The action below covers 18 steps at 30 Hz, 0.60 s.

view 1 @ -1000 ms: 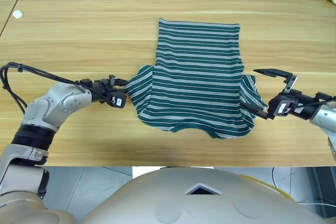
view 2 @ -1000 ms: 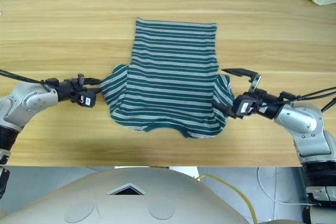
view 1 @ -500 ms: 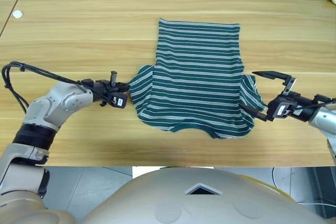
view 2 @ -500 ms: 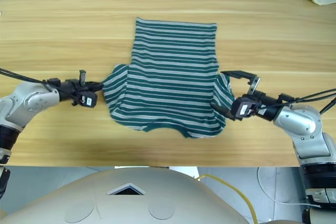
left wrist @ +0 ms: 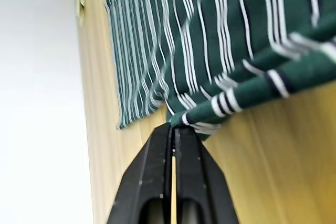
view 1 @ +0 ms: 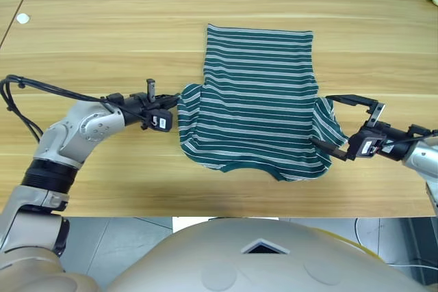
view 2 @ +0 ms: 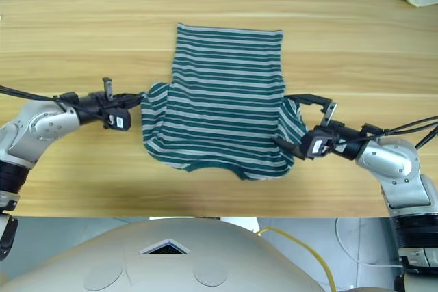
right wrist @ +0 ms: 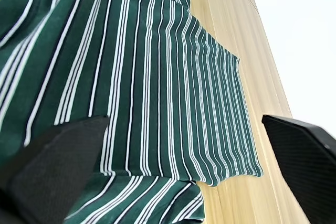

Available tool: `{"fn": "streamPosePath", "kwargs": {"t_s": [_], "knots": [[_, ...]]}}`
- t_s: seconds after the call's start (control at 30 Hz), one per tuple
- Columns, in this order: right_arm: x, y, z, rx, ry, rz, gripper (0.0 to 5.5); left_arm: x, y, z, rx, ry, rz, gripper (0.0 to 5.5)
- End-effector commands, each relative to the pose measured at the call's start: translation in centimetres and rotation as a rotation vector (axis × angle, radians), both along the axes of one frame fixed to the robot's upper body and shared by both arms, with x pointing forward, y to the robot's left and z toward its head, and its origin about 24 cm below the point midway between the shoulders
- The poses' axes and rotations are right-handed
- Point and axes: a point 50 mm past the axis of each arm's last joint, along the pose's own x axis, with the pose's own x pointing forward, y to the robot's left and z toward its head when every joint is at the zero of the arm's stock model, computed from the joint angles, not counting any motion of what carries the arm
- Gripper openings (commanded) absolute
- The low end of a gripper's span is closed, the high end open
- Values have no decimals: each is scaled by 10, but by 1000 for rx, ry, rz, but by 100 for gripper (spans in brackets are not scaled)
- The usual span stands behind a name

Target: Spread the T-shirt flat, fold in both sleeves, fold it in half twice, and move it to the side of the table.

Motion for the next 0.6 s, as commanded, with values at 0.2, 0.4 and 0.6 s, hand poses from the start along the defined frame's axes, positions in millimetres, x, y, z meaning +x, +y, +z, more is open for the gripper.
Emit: {"fn": "streamPosePath", "kwargs": {"t_s": [0.2,0.4,0.6], "knots": [[2,5,1,33,-11,22,540,-2,-12,-3,-43,25,-33,2],[2,8,1,40,-9,31,540,-1,-23,-6,-73,21,-60,2],[2,9,1,43,-9,34,540,-7,-37,-12,-140,44,-96,2]]}}
